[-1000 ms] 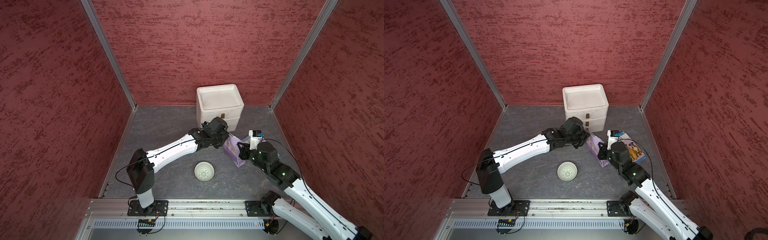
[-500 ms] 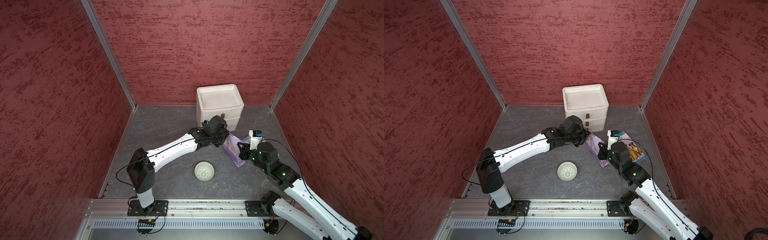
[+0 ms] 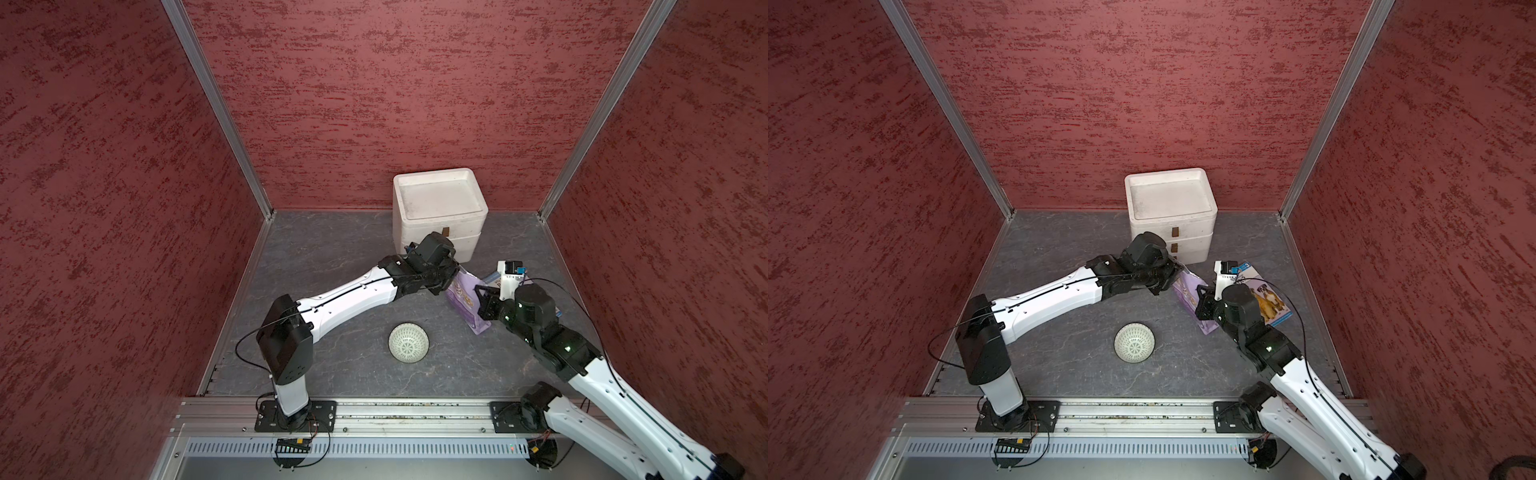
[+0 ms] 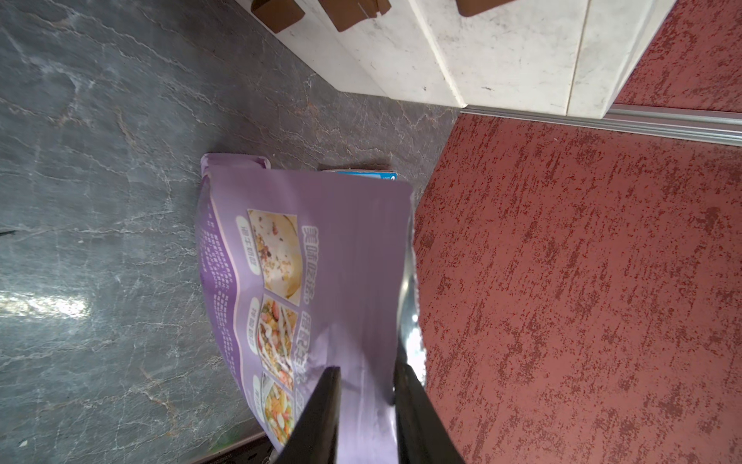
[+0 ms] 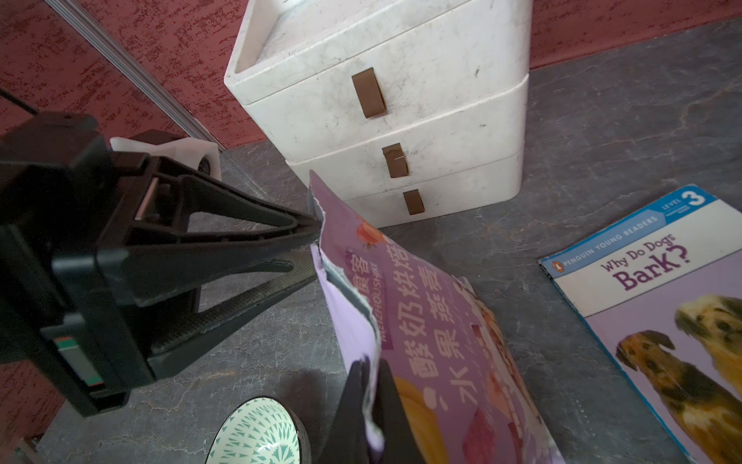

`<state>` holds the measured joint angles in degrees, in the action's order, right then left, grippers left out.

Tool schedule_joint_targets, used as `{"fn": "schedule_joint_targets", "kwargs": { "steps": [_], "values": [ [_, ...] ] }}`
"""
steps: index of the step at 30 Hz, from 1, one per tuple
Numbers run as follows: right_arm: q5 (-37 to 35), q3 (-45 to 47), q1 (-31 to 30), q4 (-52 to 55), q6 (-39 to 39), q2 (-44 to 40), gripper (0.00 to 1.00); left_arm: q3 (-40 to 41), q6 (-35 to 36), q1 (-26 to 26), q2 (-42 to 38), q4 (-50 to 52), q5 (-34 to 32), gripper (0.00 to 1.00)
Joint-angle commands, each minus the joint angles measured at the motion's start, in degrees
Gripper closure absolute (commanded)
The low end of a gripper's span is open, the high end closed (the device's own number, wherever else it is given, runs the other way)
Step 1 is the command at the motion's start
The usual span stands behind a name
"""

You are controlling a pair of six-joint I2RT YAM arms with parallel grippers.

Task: Pour the oats into the breakfast bowl
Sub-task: Open the oats bag at the center of the board.

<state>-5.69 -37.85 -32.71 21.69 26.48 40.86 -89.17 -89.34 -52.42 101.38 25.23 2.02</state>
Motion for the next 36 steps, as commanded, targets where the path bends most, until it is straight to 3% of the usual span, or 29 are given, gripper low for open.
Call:
{"fn": "schedule_joint_targets", "kwargs": {
  "steps": [1,17,19,22,24,30,32,36],
  "values": [
    [1.96,-0.28,-0.86,-1.05,-1.03,-1.17,1.0,-0.4,-0.34,0.8,1.97,0.06,1.31,0.74],
    [3.22,-0.31,-0.95,-0.36,-0.76,-0.52,0.99,1.31,-1.52,0.77,0.71,1.33,1.18,1.0],
    [4.04,-1.0,-0.95,0.37,-0.67,-0.34,0.93,1.45,-1.12,0.82,0.79,1.12,1.03,1.0],
    [5.71,-3.83,-0.93,3.28,-0.28,0.67,0.66,1.59,0.31,0.99,1.13,0.35,1.45,1.0],
    [4.9,-7.41,-0.95,8.24,0.55,1.9,0.57,1.69,1.96,1.16,1.15,-0.05,1.65,1.0],
    [2.52,-18.64,-0.88,21.26,1.91,5.52,0.45,2.71,5.14,1.85,0.4,-1.44,1.86,1.0],
    [3.92,-22.29,-0.65,23.68,1.55,6.82,0.4,2.71,6.02,2.11,0.3,-1.66,2.25,1.0],
    [9.19,-29.66,2.36,28.85,-2.35,13.43,0.41,3.1,7.1,2.61,0.22,-3.38,4.12,1.0]
  ]
}}
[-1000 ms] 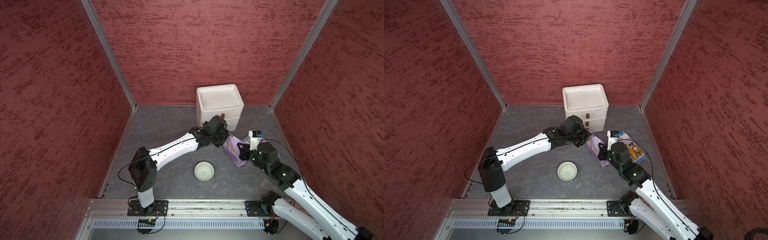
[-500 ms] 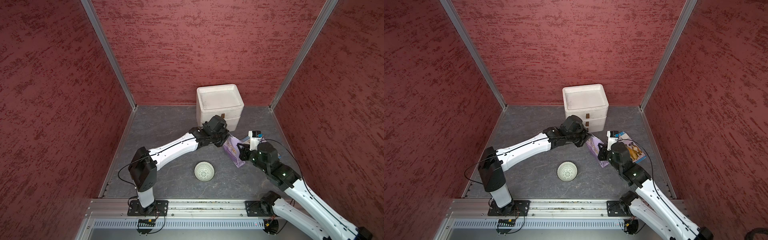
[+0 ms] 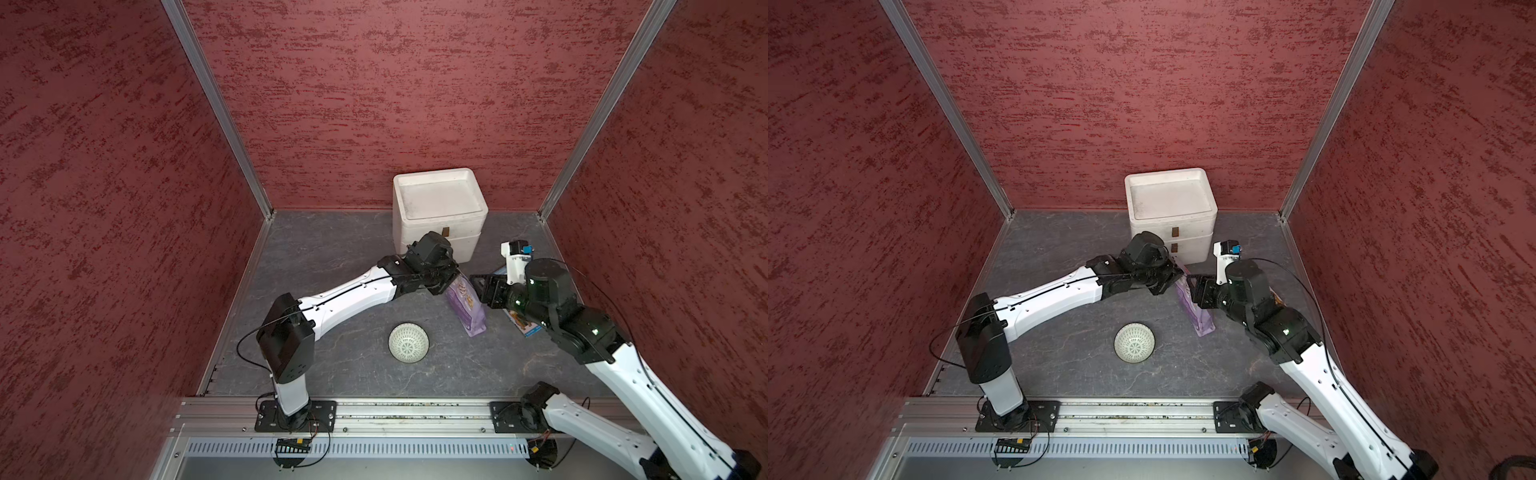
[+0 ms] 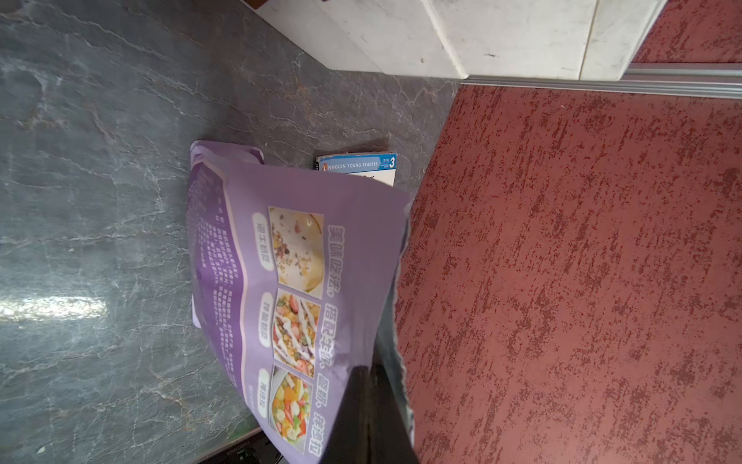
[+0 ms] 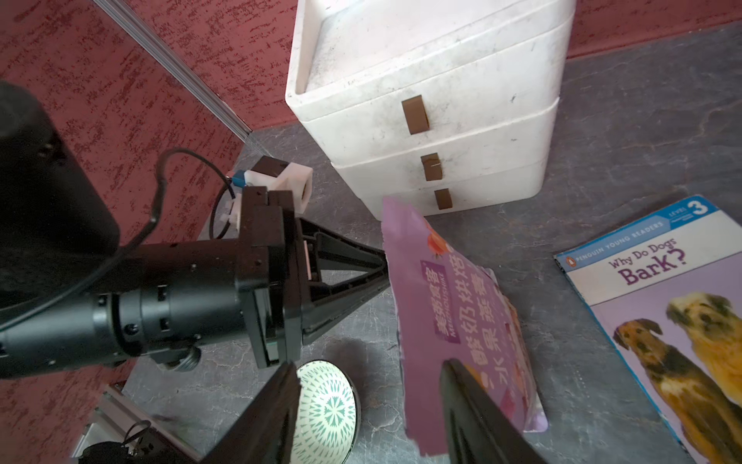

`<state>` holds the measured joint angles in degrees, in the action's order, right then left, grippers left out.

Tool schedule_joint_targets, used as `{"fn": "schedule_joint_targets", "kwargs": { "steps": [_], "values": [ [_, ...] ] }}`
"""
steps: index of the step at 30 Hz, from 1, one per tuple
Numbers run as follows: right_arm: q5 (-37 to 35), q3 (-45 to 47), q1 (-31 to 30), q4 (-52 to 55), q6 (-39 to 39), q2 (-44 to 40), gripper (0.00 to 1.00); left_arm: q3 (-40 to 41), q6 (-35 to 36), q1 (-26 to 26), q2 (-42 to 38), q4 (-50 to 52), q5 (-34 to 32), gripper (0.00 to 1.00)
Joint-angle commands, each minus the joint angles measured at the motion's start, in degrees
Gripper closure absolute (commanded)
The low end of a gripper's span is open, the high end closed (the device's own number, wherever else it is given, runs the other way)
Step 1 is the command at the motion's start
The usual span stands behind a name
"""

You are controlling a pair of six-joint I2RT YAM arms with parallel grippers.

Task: Pour the oats into the breakfast bowl
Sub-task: Open the oats bag at the center of the board.

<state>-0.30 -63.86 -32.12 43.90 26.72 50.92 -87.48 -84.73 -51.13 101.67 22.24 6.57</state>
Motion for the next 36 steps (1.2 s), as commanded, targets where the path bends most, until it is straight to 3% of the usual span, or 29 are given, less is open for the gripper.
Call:
{"fn": "schedule_joint_targets", "kwargs": {
  "steps": [1,6,11,27,36],
  "values": [
    [6.2,-4.69,3.17,7.18,-4.12,5.16,0.41,1.49,2.47,1.45,-0.12,-0.84,0.14,1.0],
    [17.66,-5.32,12.12,6.11,-7.82,11.26,0.58,1.73,2.79,1.99,-0.1,-2.36,1.84,1.0],
    [23.6,-5.45,12.63,3.12,-9.13,12.95,0.59,1.33,2.99,1.96,0.23,-3.02,2.86,1.0],
    [20.35,-3.92,12.62,1.65,-7.99,15.4,0.71,1.09,2.73,1.67,0.38,-3.17,3.28,1.0],
    [18.0,-4.25,12.66,1.47,-7.52,17.09,0.87,0.85,2.73,1.43,0.53,-3.24,3.32,1.0]
  ]
}}
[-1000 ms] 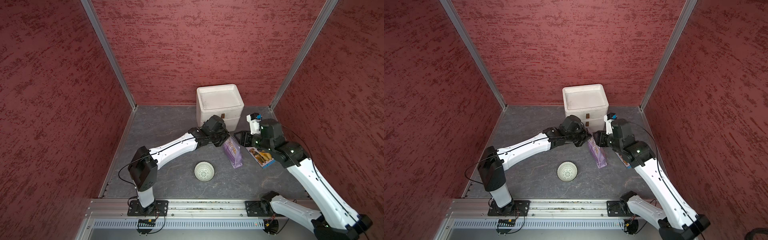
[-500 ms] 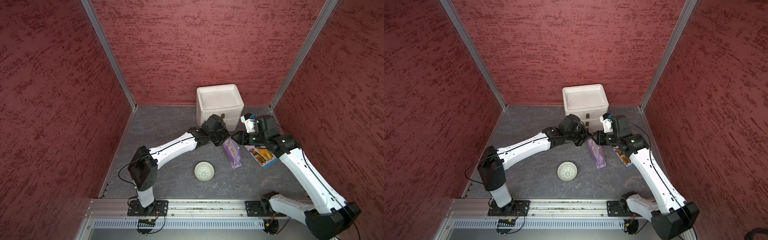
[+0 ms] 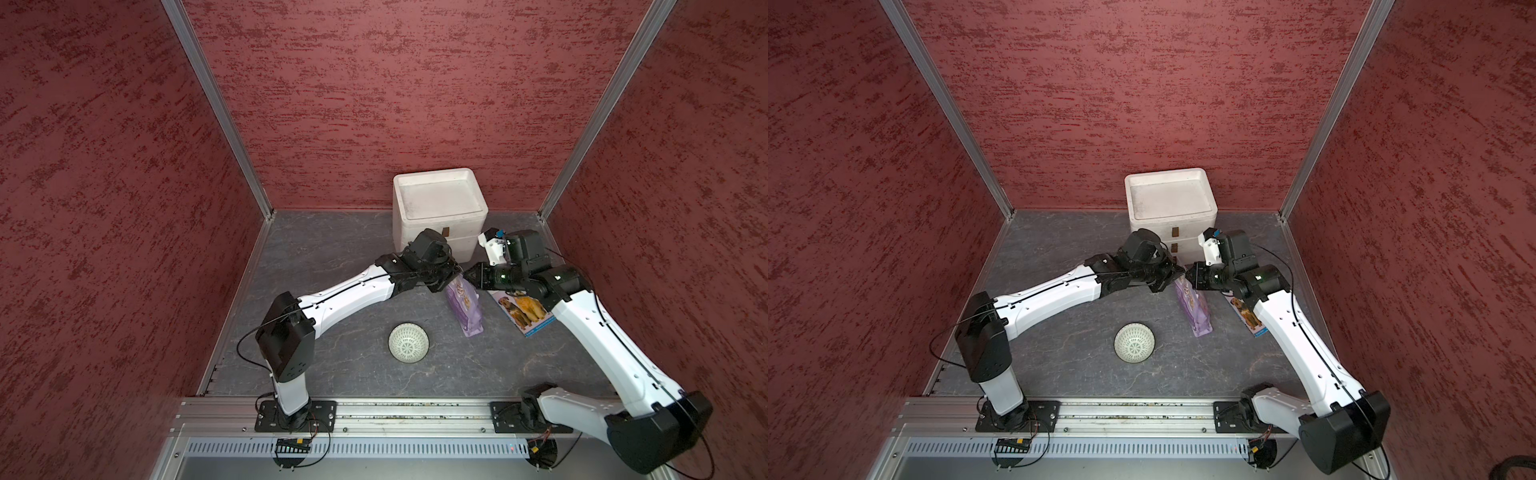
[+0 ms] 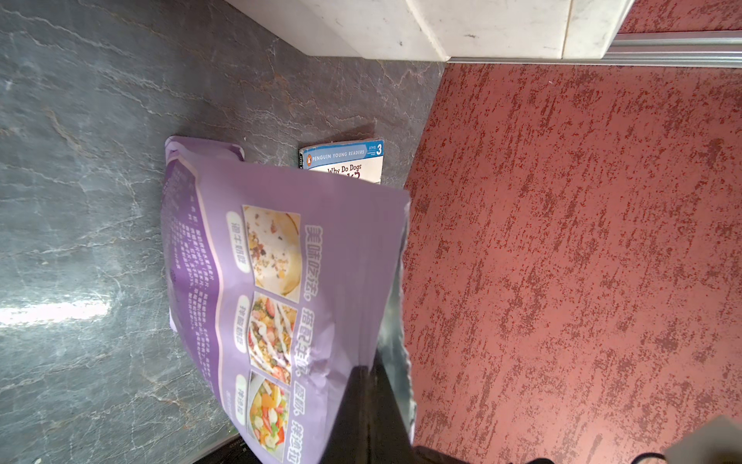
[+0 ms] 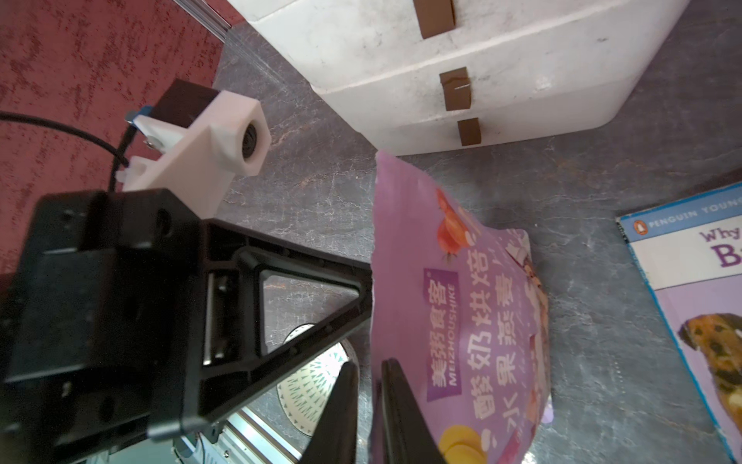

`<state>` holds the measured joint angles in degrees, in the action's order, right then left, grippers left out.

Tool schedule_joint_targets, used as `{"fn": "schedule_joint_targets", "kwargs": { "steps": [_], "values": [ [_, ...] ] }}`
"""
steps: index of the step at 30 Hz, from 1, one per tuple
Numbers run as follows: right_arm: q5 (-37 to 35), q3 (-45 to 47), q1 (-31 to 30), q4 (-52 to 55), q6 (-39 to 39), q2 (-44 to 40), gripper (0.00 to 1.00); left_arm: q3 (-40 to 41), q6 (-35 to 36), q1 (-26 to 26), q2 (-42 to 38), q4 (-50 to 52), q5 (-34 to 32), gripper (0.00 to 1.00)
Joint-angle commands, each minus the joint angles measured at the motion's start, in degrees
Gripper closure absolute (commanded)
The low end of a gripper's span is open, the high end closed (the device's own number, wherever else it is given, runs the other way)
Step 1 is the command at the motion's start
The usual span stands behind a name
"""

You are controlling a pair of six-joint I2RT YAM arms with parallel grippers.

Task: Pour the oats into the breakfast bowl
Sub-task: Open the oats bag at the center of the board.

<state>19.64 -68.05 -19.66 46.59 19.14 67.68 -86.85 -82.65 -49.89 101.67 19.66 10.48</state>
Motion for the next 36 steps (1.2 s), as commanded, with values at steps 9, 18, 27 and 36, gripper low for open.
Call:
{"fn": "schedule_joint_targets", "kwargs": {
  "steps": [9,18,27,36],
  "values": [
    [-4.51,0.27,0.21,-2.02,1.42,1.23,0.96,-0.12,0.61,-0.2,0.61,-0.76,-0.63,1.0],
    [-1.81,-0.24,0.16,-3.24,2.22,2.81,0.87,-0.38,0.56,-0.38,0.85,-0.83,-0.42,1.0],
    [-5.28,-0.22,0.18,-2.59,1.97,3.17,0.94,-0.32,0.56,-0.3,0.92,-0.76,-0.29,1.0],
    [-5.11,-0.88,0.19,-3.09,2.64,4.34,0.88,-0.21,0.54,-0.3,0.99,-0.59,-0.28,1.0]
  ]
}}
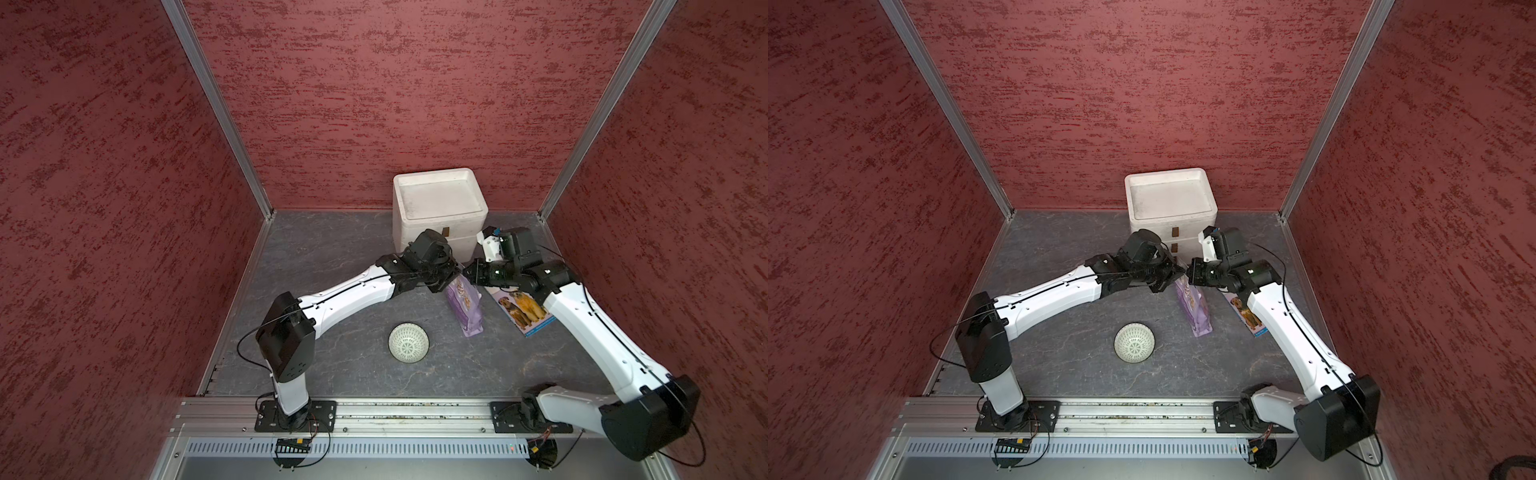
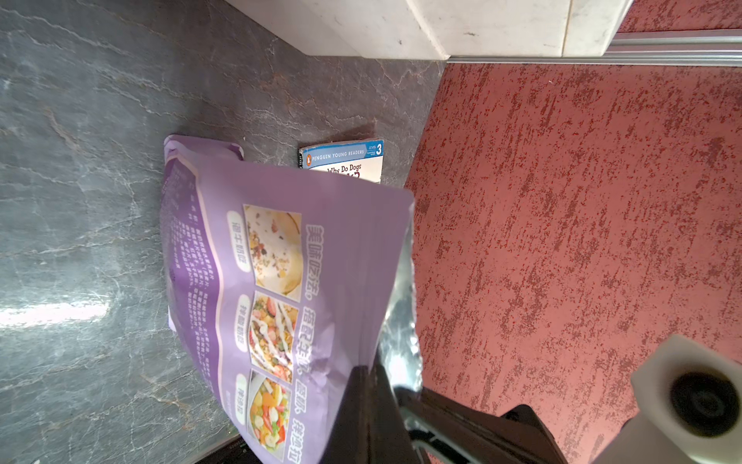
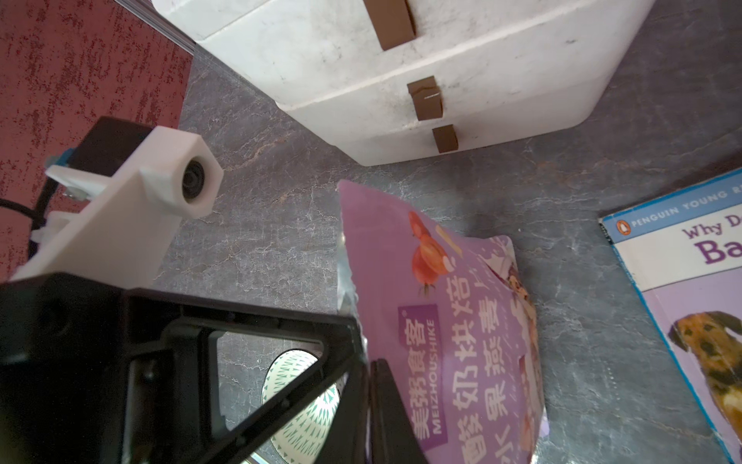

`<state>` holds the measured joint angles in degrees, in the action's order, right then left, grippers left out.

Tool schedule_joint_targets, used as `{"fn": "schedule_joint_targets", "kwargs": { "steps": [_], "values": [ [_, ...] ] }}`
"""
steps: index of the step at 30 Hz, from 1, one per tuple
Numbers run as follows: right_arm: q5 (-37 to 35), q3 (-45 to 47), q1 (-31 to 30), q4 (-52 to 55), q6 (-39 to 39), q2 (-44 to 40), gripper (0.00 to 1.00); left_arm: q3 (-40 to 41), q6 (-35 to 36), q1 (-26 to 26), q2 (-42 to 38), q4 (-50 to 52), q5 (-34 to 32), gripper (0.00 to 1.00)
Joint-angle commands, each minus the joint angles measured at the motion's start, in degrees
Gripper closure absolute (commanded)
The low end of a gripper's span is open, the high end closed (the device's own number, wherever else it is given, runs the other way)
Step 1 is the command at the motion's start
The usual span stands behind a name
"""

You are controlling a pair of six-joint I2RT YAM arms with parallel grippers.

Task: Pour the oats into the breakfast bowl
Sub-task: Open the oats bag at the center of the board.

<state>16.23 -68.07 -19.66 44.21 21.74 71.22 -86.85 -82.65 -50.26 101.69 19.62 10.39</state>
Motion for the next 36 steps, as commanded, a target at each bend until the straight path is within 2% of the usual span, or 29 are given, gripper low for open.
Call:
{"fn": "schedule_joint_targets", "kwargs": {
  "steps": [1,4,6,7,14,19,22,24,28,36],
  "values": [
    [-1.47,-0.65,0.15,-0.76,-0.12,0.84,0.88,-0.17,0.48,0.07,0.93,-0.54,-0.24,1.0],
    [-0.23,1.0,0.06,-1.59,-0.59,0.34,0.88,-0.25,0.47,0.07,1.12,-0.59,-0.32,1.0],
    [-0.27,2.17,0.09,-1.73,-0.67,-0.32,0.98,-0.45,0.47,0.07,1.2,-0.43,-0.33,1.0],
    [-0.65,2.58,0.12,-1.6,-0.68,-0.6,1.0,-0.64,0.47,0.07,1.31,-0.22,-0.39,1.0],
    [1.62,4.36,0.11,-3.67,0.82,-4.03,1.0,-2.35,0.22,0.25,3.33,2.84,-0.15,1.0],
    [3.64,6.37,-0.01,-4.92,2.08,-4.91,1.0,-2.63,-0.07,0.34,3.63,2.38,-0.25,0.87],
    [3.78,7.3,0.02,-5.22,2.6,-6.05,1.0,-2.88,-0.03,0.34,3.7,2.08,-0.49,0.84],
    [4.27,7.43,0.05,-5.43,3.11,-6.64,1.0,-2.87,0.04,0.34,3.97,1.51,-0.52,0.86],
    [3.86,7.47,-0.02,-5.62,3.78,-7.45,1.0,-2.97,-0.18,0.25,4.54,0.72,-0.69,1.0],
    [2.36,6.81,0.04,-5.22,3.84,-8.33,1.0,-4.2,0.55,-0.01,5.79,-1.32,-0.32,1.0]
  ]
}}
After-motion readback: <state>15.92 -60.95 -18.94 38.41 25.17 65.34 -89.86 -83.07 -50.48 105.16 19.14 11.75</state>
